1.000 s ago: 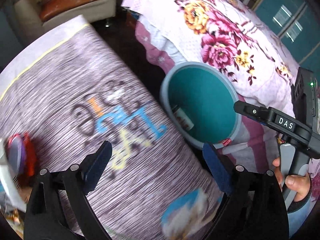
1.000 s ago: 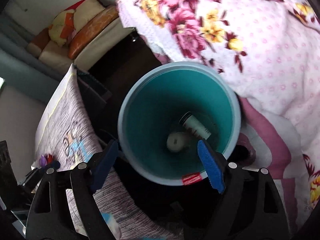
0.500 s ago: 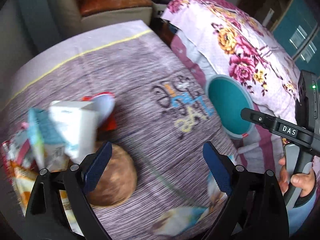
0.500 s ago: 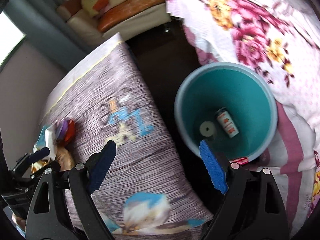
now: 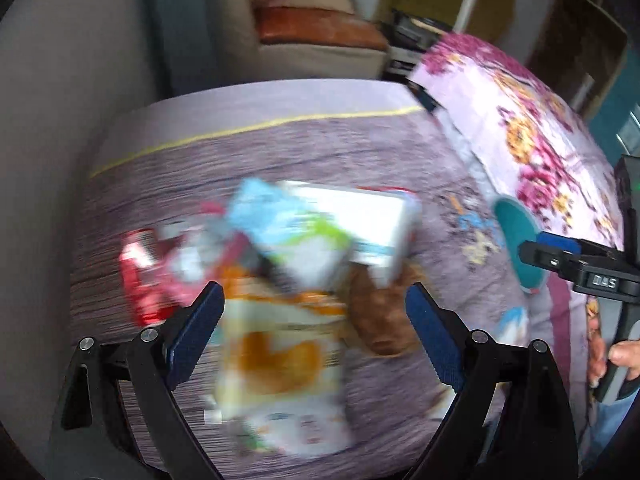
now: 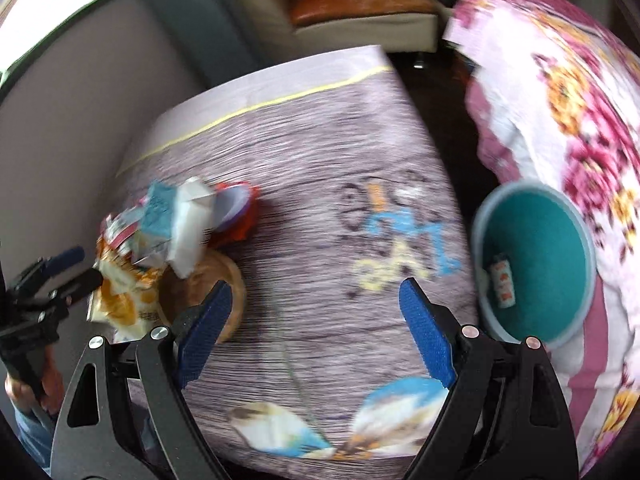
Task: Collect trash
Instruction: 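Move both tools back over the trash pile on the table, then grasp the red Coca-Cola can with the left tool while the right tool grasps the milk carton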
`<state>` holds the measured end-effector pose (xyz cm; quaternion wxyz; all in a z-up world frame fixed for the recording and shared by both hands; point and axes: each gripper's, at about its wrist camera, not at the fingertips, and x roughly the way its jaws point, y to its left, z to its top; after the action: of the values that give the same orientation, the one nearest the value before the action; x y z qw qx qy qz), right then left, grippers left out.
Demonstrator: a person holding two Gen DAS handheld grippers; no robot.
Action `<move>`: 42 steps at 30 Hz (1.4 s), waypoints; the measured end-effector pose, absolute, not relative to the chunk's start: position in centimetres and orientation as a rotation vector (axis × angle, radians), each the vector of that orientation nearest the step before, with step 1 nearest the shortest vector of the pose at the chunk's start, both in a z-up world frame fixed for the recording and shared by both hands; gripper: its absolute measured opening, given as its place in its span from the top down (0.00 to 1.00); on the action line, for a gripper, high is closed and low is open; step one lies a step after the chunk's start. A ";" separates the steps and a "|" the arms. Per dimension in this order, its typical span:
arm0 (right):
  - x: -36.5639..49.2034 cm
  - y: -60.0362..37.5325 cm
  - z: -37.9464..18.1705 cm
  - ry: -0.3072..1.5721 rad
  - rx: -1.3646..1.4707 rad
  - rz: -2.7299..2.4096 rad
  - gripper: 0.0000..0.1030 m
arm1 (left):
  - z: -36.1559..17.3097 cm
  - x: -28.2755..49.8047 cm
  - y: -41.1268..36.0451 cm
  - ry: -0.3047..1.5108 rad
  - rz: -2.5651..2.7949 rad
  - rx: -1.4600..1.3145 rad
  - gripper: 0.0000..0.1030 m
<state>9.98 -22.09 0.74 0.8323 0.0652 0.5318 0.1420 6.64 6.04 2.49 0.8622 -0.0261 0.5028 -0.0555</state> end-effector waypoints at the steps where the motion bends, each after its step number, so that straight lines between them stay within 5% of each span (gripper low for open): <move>1: 10.5 -20.3 1.1 1.136 0.099 0.334 0.21 | 2.4 6.6 7.1 1.055 -0.097 -0.065 0.10; 17: 16.8 -1.9 1.0 1.282 -0.331 0.549 0.22 | -2.7 7.8 19.9 1.123 0.036 -0.241 0.10; 21: 17.9 1.0 -0.5 1.345 -0.413 0.552 0.35 | -3.7 9.1 20.1 1.136 0.004 -0.225 0.10; 33: 18.8 6.7 -5.4 1.428 -0.626 0.515 0.35 | -5.5 8.9 22.7 1.153 -0.012 -0.270 0.07; 35: 18.8 6.9 -5.7 1.402 -0.638 0.500 0.48 | -5.6 8.7 23.1 1.157 -0.012 -0.281 0.07; 42: 18.3 5.7 -3.9 1.345 -0.525 0.529 0.50 | -5.5 9.2 22.5 1.174 -0.012 -0.243 0.07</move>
<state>18.29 5.69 -3.91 0.7188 -0.2372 0.6082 0.2392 9.17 22.48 -5.55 0.8256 -0.1144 0.5525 -0.0055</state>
